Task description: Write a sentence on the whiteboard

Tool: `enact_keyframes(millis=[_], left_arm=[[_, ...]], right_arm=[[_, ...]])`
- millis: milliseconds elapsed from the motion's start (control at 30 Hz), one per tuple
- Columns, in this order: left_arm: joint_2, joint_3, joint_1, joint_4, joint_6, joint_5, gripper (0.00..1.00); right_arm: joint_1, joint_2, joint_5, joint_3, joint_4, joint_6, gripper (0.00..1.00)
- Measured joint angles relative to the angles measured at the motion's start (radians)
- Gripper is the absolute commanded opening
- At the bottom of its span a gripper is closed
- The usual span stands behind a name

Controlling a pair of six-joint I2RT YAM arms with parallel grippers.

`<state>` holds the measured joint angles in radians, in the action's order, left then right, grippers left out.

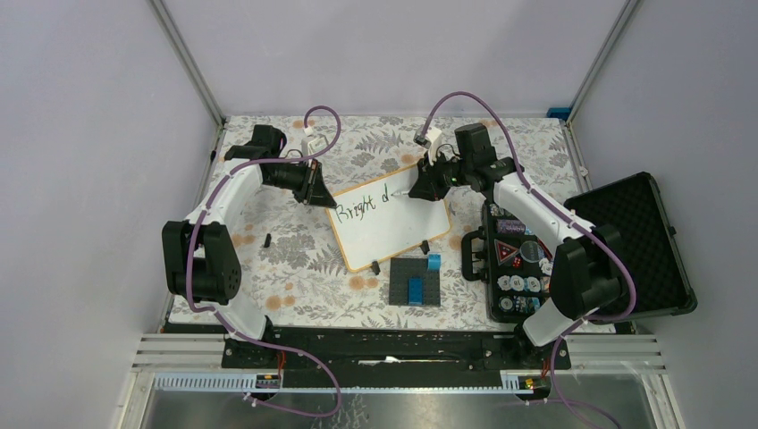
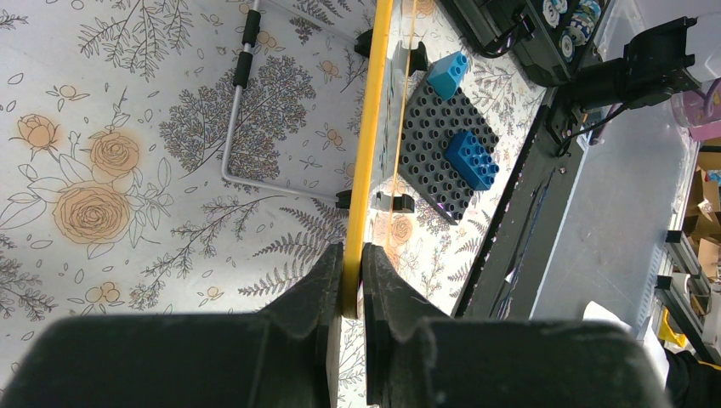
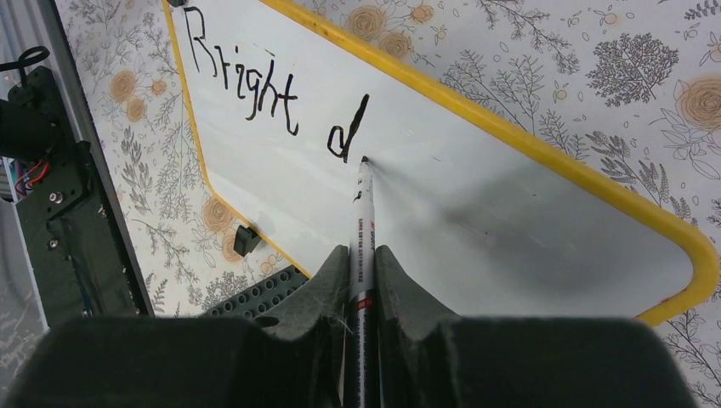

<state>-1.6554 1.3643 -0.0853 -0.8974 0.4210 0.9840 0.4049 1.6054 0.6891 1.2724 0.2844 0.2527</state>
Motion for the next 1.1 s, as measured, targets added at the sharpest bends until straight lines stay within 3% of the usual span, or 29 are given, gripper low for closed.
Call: enact_keyframes(millis=[1100], left_arm=[[0.0, 0.0, 0.0, 0.0, 0.0, -0.003, 0.0]], right_arm=[[0.014, 0.0, -0.013, -0.014, -0.006, 0.002, 0.0]])
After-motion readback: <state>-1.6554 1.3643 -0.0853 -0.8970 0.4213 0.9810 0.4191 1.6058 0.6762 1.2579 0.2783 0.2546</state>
